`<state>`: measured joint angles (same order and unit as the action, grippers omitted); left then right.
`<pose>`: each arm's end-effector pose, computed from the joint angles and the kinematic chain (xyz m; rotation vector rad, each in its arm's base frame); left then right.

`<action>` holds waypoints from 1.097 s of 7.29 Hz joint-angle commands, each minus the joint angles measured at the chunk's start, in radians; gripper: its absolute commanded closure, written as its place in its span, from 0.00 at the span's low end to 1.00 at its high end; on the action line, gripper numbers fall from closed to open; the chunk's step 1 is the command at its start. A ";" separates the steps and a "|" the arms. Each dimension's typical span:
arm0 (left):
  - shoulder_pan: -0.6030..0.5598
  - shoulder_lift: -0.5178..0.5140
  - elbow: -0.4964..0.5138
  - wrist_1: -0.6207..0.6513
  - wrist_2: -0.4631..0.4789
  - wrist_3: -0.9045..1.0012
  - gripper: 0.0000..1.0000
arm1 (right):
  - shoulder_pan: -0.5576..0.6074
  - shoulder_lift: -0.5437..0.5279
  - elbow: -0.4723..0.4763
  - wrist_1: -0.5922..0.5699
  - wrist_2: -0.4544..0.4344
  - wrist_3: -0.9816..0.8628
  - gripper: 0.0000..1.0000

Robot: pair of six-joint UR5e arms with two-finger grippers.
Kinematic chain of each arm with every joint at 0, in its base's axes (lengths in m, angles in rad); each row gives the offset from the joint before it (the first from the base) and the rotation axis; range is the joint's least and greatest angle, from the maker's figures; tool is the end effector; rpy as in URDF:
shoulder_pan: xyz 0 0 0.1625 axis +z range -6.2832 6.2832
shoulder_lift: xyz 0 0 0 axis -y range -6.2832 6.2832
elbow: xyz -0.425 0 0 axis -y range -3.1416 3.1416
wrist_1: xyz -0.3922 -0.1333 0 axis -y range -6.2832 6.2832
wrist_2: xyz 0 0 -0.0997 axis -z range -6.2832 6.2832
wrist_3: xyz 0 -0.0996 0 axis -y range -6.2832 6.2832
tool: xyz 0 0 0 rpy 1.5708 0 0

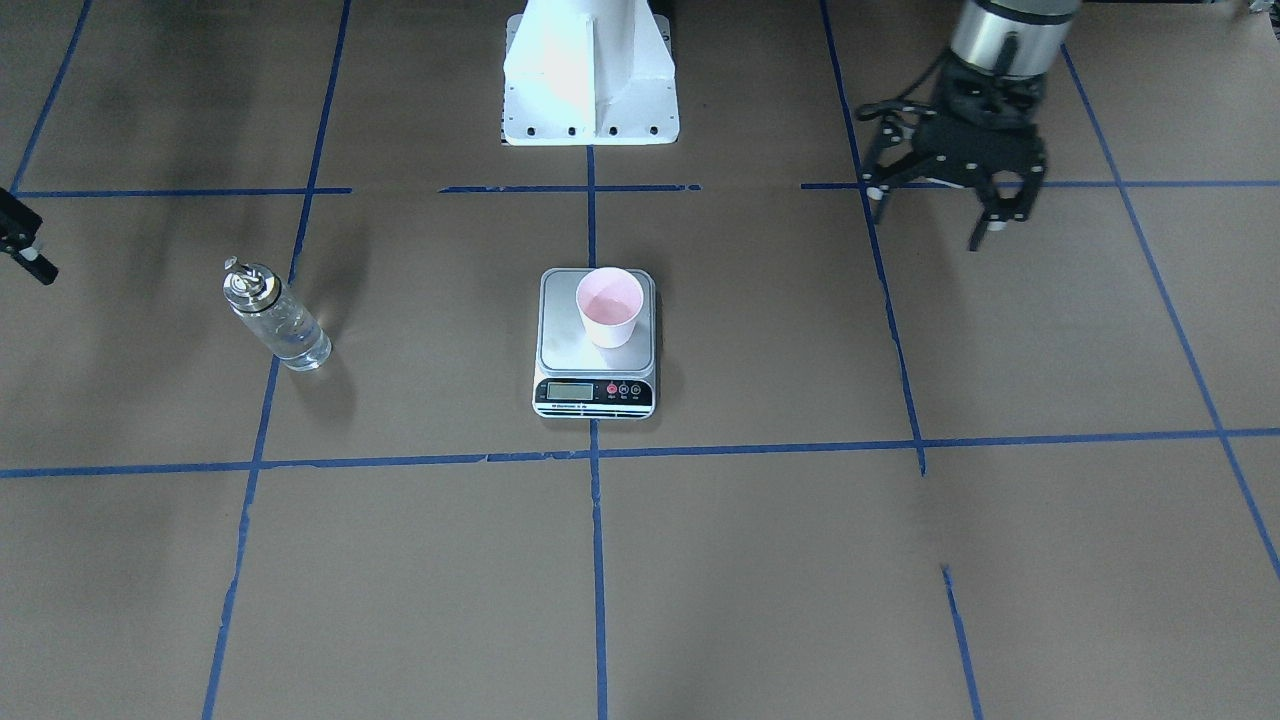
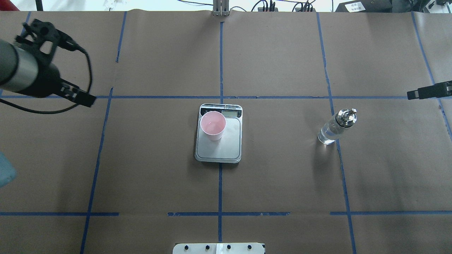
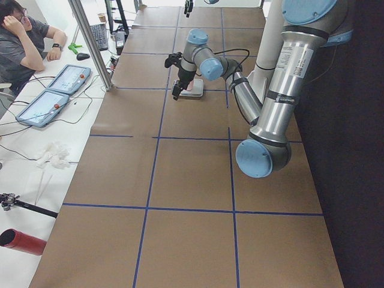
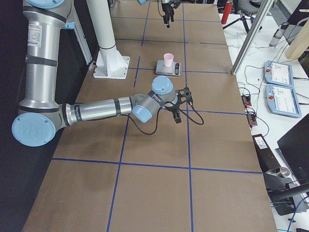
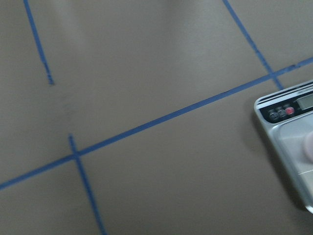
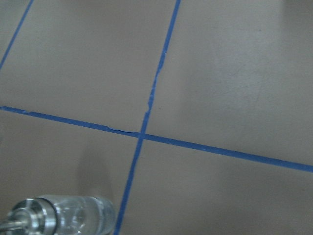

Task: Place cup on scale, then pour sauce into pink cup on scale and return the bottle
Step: 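Release the cup and withdraw the left gripper away from the scale, then reach the right gripper to the glass sauce bottle and grasp it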

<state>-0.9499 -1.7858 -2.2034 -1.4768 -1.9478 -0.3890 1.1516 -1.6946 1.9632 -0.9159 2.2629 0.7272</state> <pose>0.2043 -0.4517 0.2830 0.4803 0.6776 0.3605 -0.1182 -0.4366 0.4469 0.3941 -1.0142 -0.0423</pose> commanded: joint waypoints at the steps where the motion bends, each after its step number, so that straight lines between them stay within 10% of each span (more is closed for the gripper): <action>1: -0.320 0.162 0.113 -0.026 -0.162 0.272 0.00 | -0.215 0.033 0.185 -0.147 -0.176 0.250 0.00; 3: -0.479 0.203 0.274 -0.088 -0.225 0.501 0.00 | -0.323 0.220 0.340 -0.538 -0.297 0.308 0.00; 5: -0.646 0.239 0.443 -0.094 -0.447 0.538 0.00 | -0.525 0.205 0.350 -0.537 -0.569 0.405 0.00; 8: -0.665 0.348 0.360 -0.085 -0.439 0.539 0.00 | -0.710 -0.030 0.326 -0.219 -0.840 0.448 0.00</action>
<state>-1.6077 -1.4768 -1.8271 -1.5624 -2.3851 0.1486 0.5072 -1.6233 2.3103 -1.2844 1.5310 1.1657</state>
